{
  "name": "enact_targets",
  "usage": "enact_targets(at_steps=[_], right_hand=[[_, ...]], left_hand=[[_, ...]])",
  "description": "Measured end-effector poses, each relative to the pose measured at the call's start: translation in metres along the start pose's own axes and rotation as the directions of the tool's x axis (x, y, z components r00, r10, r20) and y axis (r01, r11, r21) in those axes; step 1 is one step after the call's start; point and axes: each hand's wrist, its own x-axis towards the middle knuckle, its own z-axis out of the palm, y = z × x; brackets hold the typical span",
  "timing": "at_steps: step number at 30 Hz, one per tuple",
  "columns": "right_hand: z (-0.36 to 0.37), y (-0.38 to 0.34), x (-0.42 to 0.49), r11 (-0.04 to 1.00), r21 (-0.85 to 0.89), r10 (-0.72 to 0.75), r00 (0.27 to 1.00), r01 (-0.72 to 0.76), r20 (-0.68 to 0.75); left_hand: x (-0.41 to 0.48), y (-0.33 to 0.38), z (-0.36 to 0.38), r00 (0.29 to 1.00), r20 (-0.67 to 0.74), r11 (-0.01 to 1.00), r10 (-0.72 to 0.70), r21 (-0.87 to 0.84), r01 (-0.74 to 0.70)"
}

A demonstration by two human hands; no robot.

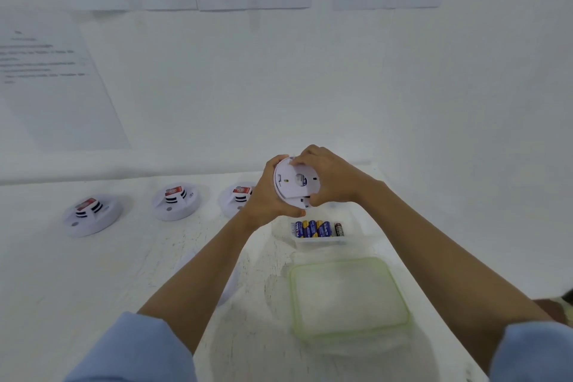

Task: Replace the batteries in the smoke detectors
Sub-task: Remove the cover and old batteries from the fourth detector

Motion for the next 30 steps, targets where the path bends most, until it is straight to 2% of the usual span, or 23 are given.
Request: enact_targets(at_steps=[5,9,12,16,23,25,27,29,30], right_hand=[[0.003,-0.011,-0.020,0.998,0.060,0.019,0.998,-0.015,-0.053],[0.004,-0.022,-0.047,0.979,0.195,0.063,0.997,-0.053,-0.044],[0.006,-0.024,-0.076,0.935,0.325,0.126,0.990,-0.139,0.062],[0.013,-0.023,-0.112,0.887,0.408,0.141,0.968,-0.217,0.208],[0.041,-0.018,-0.134,0.921,0.272,0.167,0.913,-0.279,0.371],[0.038,-0.021,-0.132,0.911,0.326,0.160,0.944,-0.254,0.290],[0.029,-0.030,-0.125,0.885,0.436,0.148,0.987,-0.163,0.067],[0.022,-0.039,-0.111,0.874,0.481,0.134,0.986,-0.070,-0.100],[0.020,-0.043,-0.103,0.878,0.475,0.125,0.985,-0.053,-0.122]], left_hand=[[-0.019,0.007,0.003,1.000,0.018,1.000,-0.002,0.007,0.002],[-0.034,0.008,0.002,0.999,-0.009,0.996,0.036,0.085,-0.035],[-0.049,0.008,0.001,0.999,-0.044,0.996,0.029,0.084,-0.025],[-0.071,0.016,-0.003,0.993,-0.119,0.997,0.022,0.071,-0.014],[-0.103,0.026,0.006,0.981,-0.194,0.993,-0.007,0.116,0.030],[-0.109,0.028,0.011,0.980,-0.199,0.994,-0.007,0.109,0.029],[-0.111,0.031,0.015,0.980,-0.197,0.996,-0.014,0.087,0.032],[-0.111,0.036,0.019,0.982,-0.190,0.997,-0.012,0.069,0.025],[-0.109,0.038,0.021,0.983,-0.182,0.998,-0.007,0.063,0.018]])
